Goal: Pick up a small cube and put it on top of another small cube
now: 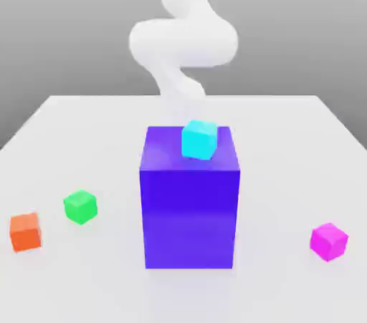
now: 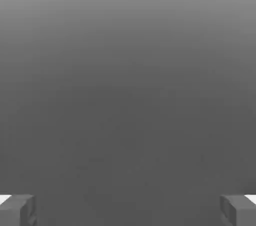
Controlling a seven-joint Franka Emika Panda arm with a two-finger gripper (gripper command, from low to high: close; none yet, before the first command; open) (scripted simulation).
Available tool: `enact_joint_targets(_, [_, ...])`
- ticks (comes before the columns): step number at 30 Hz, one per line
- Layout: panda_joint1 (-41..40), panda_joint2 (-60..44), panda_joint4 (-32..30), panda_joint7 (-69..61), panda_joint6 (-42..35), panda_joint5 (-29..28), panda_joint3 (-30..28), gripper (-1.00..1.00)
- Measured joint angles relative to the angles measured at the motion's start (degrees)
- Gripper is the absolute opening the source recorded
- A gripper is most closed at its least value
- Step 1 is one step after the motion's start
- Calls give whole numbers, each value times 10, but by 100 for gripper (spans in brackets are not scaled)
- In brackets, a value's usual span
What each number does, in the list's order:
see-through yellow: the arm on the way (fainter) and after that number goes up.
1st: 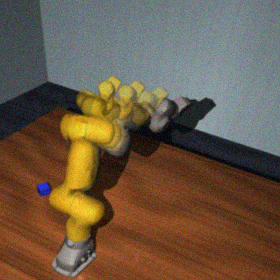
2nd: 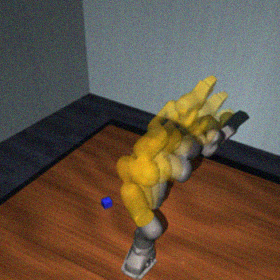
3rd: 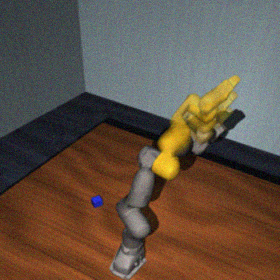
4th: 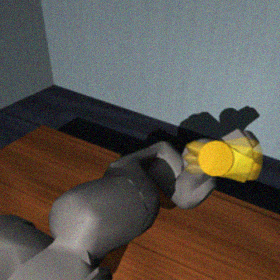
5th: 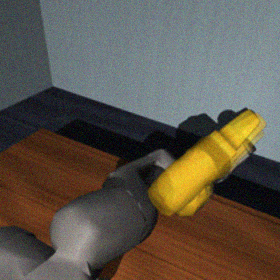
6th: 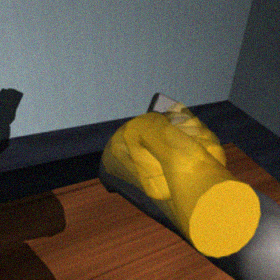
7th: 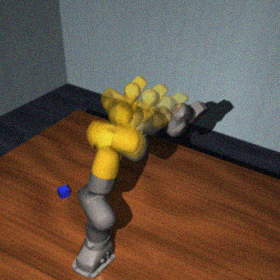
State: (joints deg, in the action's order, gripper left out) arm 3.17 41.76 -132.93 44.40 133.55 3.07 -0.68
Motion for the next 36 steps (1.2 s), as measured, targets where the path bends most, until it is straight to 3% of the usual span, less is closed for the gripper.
enact_joint_targets(12, [127,-200,-53,-52,79,126,17,0])
enact_joint_targets(20, [182,-328,-90,-44,138,151,69,0])
enact_joint_targets(26, [228,-418,-122,7,192,105,104,0])
enact_joint_targets(33, [288,-513,-157,136,253,-45,85,0])
enact_joint_targets(36, [308,-560,-152,164,290,-82,65,0])
